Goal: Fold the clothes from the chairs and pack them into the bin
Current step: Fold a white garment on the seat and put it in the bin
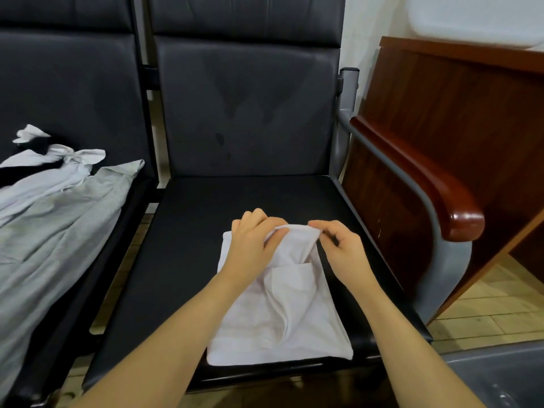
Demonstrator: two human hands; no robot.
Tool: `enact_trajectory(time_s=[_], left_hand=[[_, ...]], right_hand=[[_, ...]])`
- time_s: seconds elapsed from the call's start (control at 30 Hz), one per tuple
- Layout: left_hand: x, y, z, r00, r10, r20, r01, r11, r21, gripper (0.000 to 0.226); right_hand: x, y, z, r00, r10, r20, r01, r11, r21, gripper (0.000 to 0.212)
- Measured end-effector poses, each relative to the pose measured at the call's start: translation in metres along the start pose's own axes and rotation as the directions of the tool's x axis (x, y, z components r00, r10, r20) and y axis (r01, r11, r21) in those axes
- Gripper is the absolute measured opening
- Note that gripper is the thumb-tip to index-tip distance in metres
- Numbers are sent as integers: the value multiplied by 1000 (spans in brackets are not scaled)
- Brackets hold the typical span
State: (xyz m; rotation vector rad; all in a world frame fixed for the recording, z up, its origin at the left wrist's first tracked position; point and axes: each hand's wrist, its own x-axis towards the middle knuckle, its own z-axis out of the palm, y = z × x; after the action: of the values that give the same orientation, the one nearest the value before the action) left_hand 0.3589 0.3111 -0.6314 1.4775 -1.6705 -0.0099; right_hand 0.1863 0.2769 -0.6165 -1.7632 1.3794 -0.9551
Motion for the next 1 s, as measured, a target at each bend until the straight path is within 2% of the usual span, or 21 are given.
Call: enact_trajectory(time_s=[0.1,0.23,0.37,0.5,0.63,0.73,0.83,0.87,0.93,1.0], left_hand=[[0,2,-2,999,-43,-27,43,999,-27,27],[1,3,-5,995,-94,-46,92,995,-39,18],[6,2,-9,994,-90,-65,88,996,-30,24],[10,0,-8,993,-44,-108,45,999,3,22],[13,-4,6,989,-78,-129,85,995,52,19],[11,-14,21,997,-76,-10,77,984,161,27],[1,-17,16,977,-11,212,-31,981,193,34],[-6,-17,12,959,-5,283,-51,981,190,40],[-24,-19,5,912,-61,406,-53,963,265,73],[-39,-29,2,849,-208,486,-5,916,401,87]], right_hand=[[2,1,-2,999,-37,11,39,984,-176,13],[-3,-4,-9,964,-249,-96,232,959,-162,18],[-5,-19,-13,974,-220,-59,216,974,-68,23],[-4,-23,-21,960,-248,-127,245,969,-37,18],[1,-13,-17,971,-144,-188,148,989,6,7],[11,1,-2,975,-28,-220,4,994,-107,21],[8,6,12,978,-84,-190,35,969,-246,27],[4,6,15,980,-142,-141,100,958,-269,28],[-2,6,21,973,-226,40,226,915,-333,31],[-6,13,25,949,-176,260,285,829,-481,39]])
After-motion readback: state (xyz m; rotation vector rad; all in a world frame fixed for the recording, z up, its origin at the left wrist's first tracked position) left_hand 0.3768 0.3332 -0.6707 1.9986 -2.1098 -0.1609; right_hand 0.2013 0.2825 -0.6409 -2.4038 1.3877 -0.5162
